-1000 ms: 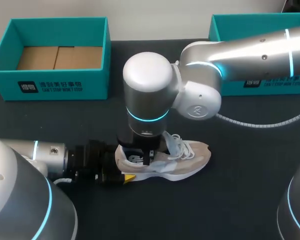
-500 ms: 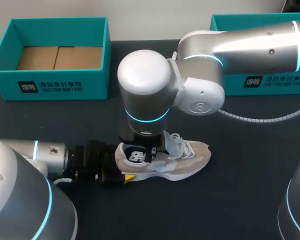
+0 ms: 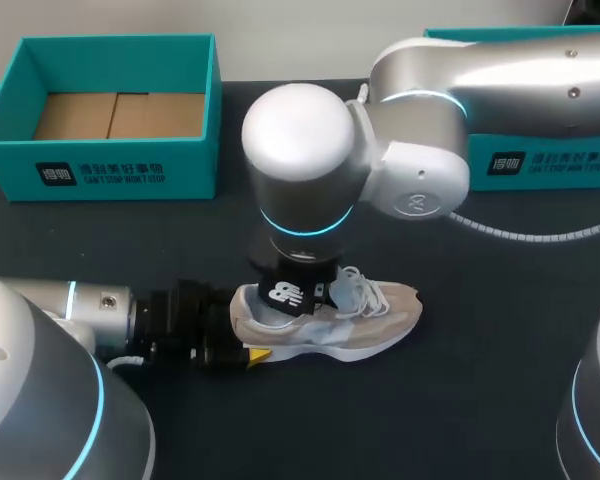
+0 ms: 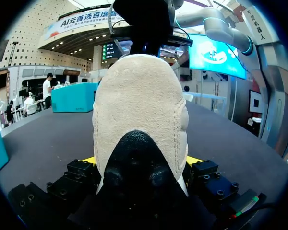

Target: Take the shoe out of the shoebox, open the shoe tongue, remove and reinsert the insole, then place the shoe into the shoebox

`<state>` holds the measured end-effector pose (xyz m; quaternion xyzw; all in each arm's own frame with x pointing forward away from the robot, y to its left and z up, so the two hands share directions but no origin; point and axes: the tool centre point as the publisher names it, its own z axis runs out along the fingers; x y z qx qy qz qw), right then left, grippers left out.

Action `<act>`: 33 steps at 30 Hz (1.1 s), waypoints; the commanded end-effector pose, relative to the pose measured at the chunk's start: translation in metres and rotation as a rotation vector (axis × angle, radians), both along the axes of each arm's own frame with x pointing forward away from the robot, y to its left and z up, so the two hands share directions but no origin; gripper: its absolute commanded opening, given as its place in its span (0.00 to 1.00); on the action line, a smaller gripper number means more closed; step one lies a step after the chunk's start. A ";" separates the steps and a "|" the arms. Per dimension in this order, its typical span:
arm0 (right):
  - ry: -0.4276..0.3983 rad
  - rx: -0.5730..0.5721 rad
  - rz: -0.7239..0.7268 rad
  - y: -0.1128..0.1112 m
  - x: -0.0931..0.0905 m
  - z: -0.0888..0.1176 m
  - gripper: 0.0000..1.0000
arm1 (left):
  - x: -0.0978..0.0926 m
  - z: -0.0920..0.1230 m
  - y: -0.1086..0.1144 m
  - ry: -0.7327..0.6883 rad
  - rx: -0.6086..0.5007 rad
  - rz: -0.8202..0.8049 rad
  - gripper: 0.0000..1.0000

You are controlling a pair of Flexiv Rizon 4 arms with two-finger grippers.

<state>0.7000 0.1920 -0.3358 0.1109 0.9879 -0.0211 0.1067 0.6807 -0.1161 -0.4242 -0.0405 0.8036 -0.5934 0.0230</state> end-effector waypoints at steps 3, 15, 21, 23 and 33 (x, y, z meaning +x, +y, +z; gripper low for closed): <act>-0.014 0.041 0.000 -0.005 -0.001 0.011 0.00 | 0.001 -0.003 -0.001 0.000 0.003 0.002 0.00; -0.042 0.159 0.084 0.025 0.016 0.022 0.00 | 0.001 -0.003 -0.001 0.000 0.003 0.002 0.00; -0.029 0.216 0.131 0.039 0.021 0.028 0.00 | 0.001 -0.003 -0.001 0.000 0.003 0.002 0.00; -0.012 0.251 0.154 0.046 0.021 0.030 0.00 | 0.001 -0.003 -0.001 0.000 0.003 0.002 0.00; 0.078 0.357 0.256 0.082 0.024 0.032 0.00 | 0.001 -0.003 -0.001 0.000 0.003 0.002 0.00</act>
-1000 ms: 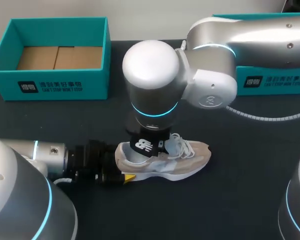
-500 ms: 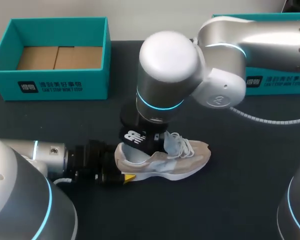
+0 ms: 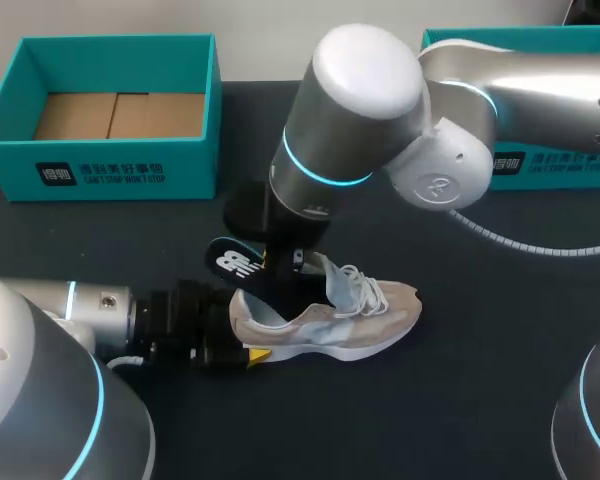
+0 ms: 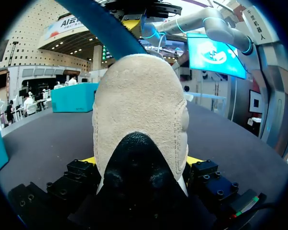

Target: Take the shoe out of the shoebox, open the shoe tongue, remove and reinsert the insole, then place the shoe into the shoebox

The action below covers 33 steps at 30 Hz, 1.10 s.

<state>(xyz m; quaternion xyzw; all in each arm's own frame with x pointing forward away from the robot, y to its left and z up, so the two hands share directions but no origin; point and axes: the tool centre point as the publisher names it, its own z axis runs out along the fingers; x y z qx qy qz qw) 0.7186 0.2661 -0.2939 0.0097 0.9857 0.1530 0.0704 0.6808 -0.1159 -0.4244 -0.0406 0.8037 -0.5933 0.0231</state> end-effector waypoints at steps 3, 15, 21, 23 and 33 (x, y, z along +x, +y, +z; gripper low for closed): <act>0.075 0.037 0.034 0.009 0.005 -0.014 0.00 | 0.000 -0.003 -0.001 0.000 0.003 0.002 0.00; 0.319 0.221 0.087 0.000 0.003 0.004 0.46 | 0.000 -0.003 -0.001 0.000 0.003 0.002 0.00; 0.479 0.252 0.160 0.006 0.000 0.009 0.47 | 0.000 -0.003 -0.001 0.000 0.003 0.002 0.00; 0.510 0.265 0.171 0.007 0.000 0.009 0.48 | 0.000 -0.003 -0.001 0.000 0.003 0.002 0.00; 0.613 0.306 0.192 0.016 -0.012 -0.002 0.66 | 0.000 -0.003 -0.001 0.000 0.003 0.002 0.00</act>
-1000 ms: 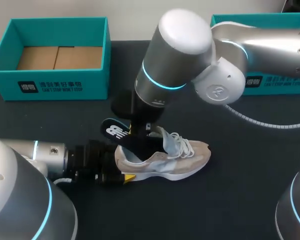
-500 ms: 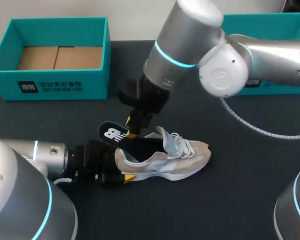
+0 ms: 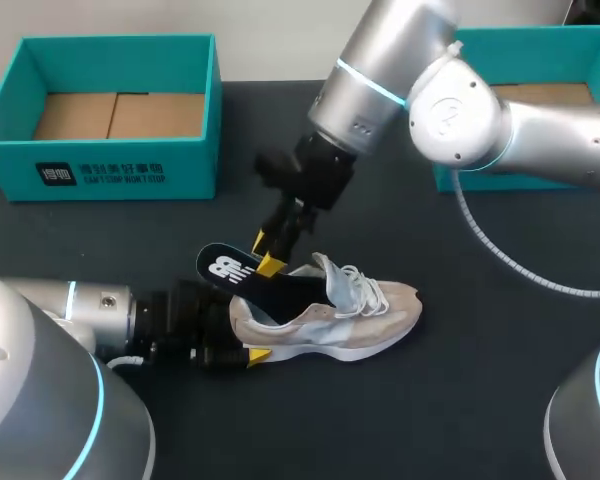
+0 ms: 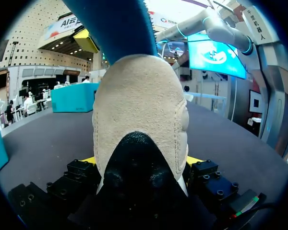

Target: Take the shoe out of the shoebox, open the shoe tongue, remove and reinsert the insole, then place the shoe into the shoebox

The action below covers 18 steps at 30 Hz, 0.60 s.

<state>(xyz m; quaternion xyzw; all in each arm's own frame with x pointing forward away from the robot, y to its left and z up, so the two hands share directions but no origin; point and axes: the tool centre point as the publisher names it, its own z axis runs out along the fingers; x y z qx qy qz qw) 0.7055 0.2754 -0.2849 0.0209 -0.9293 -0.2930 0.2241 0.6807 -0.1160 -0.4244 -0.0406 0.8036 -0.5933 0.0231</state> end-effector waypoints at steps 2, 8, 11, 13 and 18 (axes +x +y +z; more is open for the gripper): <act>0.043 0.017 0.011 0.008 0.001 -0.013 0.67 | 0.000 -0.003 -0.001 0.000 0.003 0.002 0.00; 0.116 0.023 0.060 0.012 -0.009 -0.021 0.49 | 0.000 -0.003 -0.001 0.000 0.003 0.002 0.00; 0.129 0.028 0.075 0.014 -0.012 -0.022 0.47 | 0.000 -0.003 -0.001 0.000 0.003 0.002 0.00; 0.140 0.035 0.081 0.016 -0.012 -0.022 0.48 | 0.000 -0.003 -0.001 0.000 0.003 0.002 0.00; 0.149 0.028 0.099 0.020 -0.013 -0.028 0.46 | 0.000 -0.003 -0.001 0.000 0.003 0.002 0.00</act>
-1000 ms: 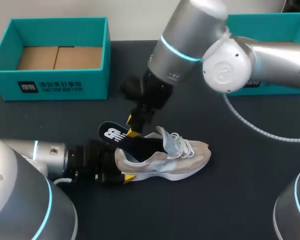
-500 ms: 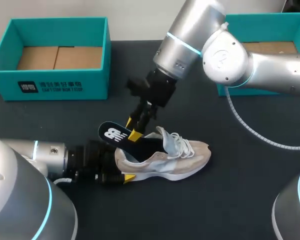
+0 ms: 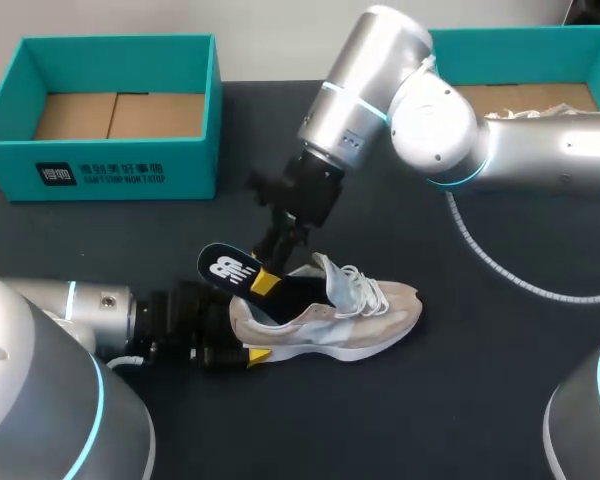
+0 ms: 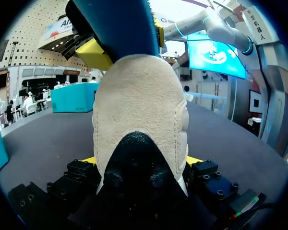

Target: Take the shoe out of the shoebox, open the shoe tongue, remove and reinsert the insole, then place the shoe into the shoebox

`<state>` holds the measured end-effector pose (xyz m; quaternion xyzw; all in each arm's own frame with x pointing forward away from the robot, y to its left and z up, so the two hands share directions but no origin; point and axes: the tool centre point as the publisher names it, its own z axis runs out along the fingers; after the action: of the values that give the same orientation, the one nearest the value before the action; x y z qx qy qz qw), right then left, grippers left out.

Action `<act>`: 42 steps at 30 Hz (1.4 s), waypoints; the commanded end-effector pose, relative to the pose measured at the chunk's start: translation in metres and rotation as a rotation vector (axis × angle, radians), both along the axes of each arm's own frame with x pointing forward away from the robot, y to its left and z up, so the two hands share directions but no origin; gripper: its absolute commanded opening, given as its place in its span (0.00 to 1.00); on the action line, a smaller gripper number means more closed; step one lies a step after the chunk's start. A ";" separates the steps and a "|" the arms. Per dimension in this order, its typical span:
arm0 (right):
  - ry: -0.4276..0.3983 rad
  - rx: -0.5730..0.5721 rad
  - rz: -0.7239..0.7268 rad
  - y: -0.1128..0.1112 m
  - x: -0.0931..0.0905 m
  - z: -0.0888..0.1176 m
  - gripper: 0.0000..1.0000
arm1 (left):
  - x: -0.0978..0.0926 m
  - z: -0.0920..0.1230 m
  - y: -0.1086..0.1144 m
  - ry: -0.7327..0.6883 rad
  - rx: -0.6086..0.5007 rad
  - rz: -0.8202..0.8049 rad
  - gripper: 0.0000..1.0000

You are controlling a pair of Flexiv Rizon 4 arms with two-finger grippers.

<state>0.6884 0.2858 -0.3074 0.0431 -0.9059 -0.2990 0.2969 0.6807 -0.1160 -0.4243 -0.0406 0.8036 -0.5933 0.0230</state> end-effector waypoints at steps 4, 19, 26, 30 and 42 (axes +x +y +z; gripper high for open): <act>0.032 -0.013 0.037 0.010 0.002 -0.011 0.40 | 0.000 -0.003 -0.001 0.000 0.003 0.002 0.00; 0.128 0.058 0.008 0.014 0.002 0.016 0.00 | 0.000 -0.003 -0.001 0.000 0.003 0.002 0.00; 0.137 0.188 -0.135 0.034 0.018 0.051 0.00 | 0.000 -0.003 -0.001 0.000 0.003 0.002 0.00; 0.131 0.274 -0.255 0.042 0.030 0.070 0.00 | 0.000 -0.003 -0.001 0.000 0.003 0.002 0.00; 0.040 0.308 -0.505 0.037 0.065 0.114 0.00 | 0.000 -0.003 -0.001 0.000 0.003 0.002 0.00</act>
<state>0.7597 0.3369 -0.2030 -0.1129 -0.8213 -0.4915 0.2667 0.6808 -0.1160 -0.4243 -0.0406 0.8036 -0.5933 0.0231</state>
